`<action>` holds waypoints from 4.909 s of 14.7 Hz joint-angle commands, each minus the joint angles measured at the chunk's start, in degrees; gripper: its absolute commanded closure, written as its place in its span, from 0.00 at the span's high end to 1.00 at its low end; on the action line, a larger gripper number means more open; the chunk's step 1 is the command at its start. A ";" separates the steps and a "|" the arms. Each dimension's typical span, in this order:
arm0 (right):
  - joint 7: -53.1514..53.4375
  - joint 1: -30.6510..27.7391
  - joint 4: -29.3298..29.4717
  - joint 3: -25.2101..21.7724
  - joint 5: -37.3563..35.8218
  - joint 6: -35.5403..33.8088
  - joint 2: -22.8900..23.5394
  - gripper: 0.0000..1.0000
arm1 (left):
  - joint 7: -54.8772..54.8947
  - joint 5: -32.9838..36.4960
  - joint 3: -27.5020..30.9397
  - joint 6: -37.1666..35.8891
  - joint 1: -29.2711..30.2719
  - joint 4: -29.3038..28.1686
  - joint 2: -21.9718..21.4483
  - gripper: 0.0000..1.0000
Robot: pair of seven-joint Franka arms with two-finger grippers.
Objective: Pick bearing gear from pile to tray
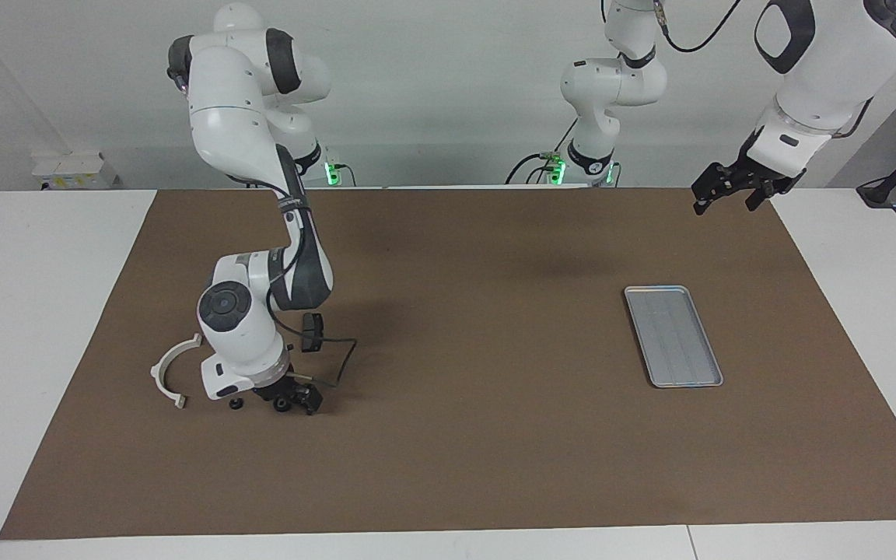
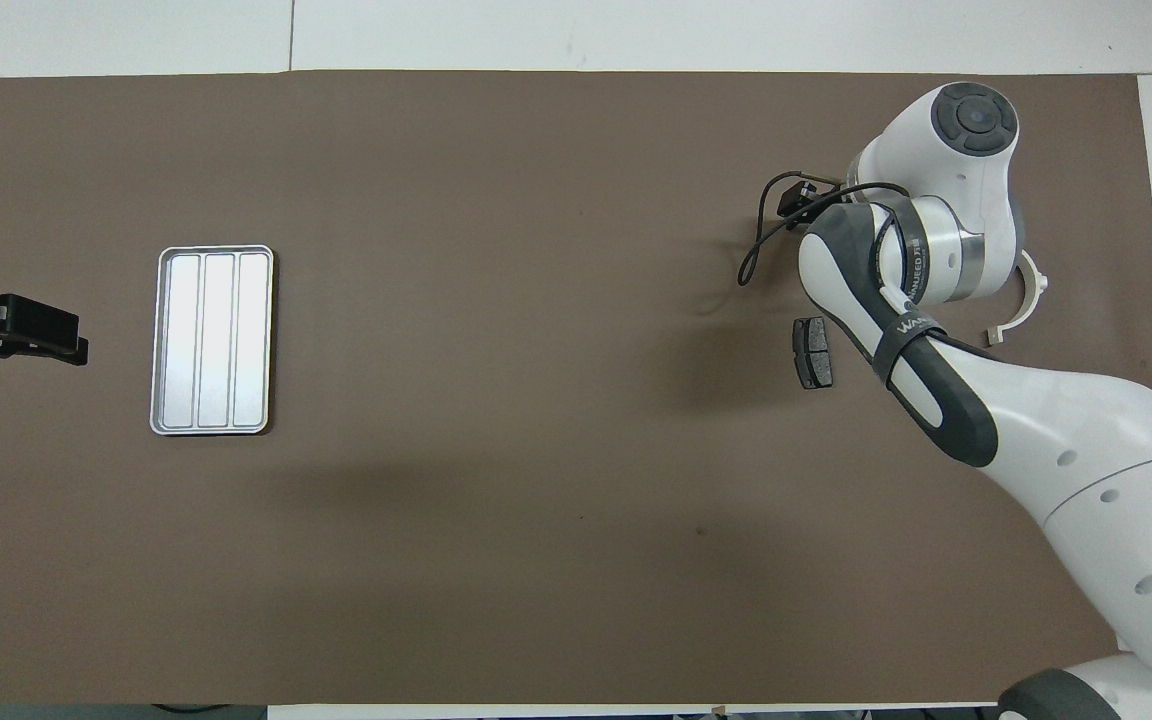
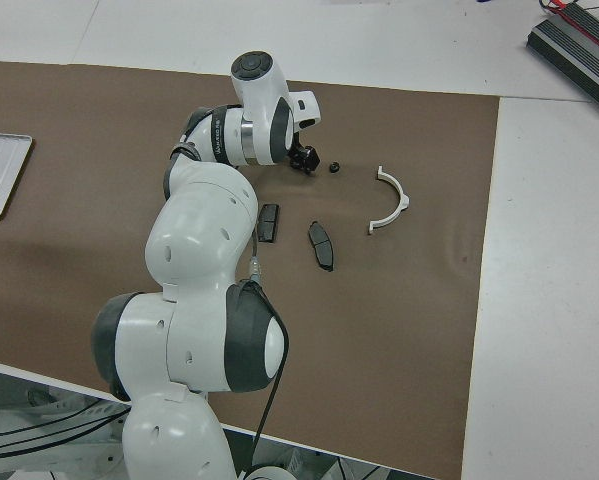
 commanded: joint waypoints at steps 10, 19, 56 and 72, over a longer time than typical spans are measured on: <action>1.35 -1.13 0.01 0.24 -0.17 3.26 0.51 0.39 | -0.51 -0.67 -0.09 0.21 0.08 -1.89 -1.78 1.00; 0.74 -1.13 -0.34 0.33 -0.26 2.04 0.16 0.00 | -0.51 -0.67 -0.09 0.21 0.08 -1.81 -1.77 1.00; 61.38 32.45 0.54 1.03 -5.18 3.44 0.60 0.00 | -0.60 -0.67 -0.36 1.35 0.69 -1.46 -1.86 1.00; 8.61 7.96 8.89 0.94 -2.81 -23.72 -8.36 1.00 | -26.75 -0.23 -2.64 21.19 -19.30 -14.20 3.03 1.00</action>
